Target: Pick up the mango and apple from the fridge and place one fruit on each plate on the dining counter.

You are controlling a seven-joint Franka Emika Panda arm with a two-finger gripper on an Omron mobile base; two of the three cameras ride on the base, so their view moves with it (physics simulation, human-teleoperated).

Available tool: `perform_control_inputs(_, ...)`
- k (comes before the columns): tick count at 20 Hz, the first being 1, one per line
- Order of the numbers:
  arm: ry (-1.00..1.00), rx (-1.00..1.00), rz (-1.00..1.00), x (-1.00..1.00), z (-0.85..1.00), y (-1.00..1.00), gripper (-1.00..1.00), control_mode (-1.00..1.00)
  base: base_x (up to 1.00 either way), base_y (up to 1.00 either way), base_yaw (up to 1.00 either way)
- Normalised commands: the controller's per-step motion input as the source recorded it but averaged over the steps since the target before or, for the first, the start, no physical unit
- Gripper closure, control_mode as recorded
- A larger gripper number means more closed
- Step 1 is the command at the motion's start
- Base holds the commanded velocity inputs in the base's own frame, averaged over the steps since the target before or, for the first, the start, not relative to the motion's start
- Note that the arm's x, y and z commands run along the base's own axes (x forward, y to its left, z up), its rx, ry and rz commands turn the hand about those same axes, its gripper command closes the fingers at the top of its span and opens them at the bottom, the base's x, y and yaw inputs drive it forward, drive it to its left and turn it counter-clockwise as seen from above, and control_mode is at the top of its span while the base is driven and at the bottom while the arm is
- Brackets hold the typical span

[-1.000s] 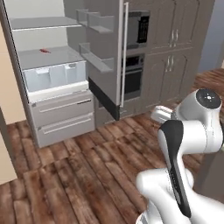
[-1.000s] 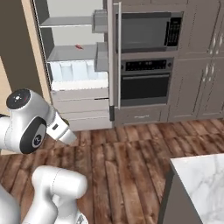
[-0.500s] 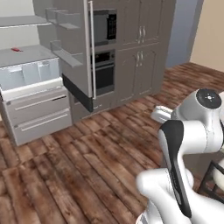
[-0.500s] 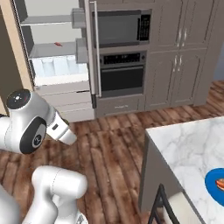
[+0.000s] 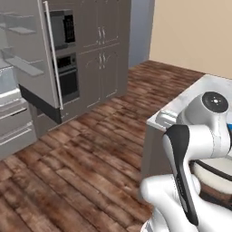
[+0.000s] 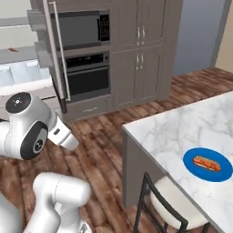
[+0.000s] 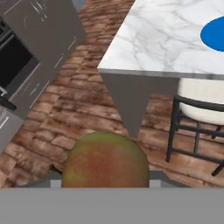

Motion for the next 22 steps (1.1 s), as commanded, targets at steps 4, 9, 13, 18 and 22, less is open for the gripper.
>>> perform_control_inputs(4, 0.00, 0.00, 0.00, 0.00, 0.00, 0.00, 1.00, 1.00, 0.00, -0.11, -0.46)
perform_control_inputs(9, 0.00, 0.00, 0.00, 0.00, 0.00, 0.00, 1.00, 1.00, 0.09, -0.03, -0.41)
perform_control_inputs(13, 0.00, 0.00, 0.00, 0.00, 0.00, 0.00, 1.00, 1.00, 0.23, -0.03, -0.41)
perform_control_inputs(18, 0.00, 0.00, 0.00, 0.00, 0.00, 0.00, 1.00, 1.00, 0.37, 0.00, -0.39)
perform_control_inputs(22, 0.00, 0.00, 0.00, 0.00, 0.00, 0.00, 1.00, 1.00, 0.46, 0.00, -0.38)
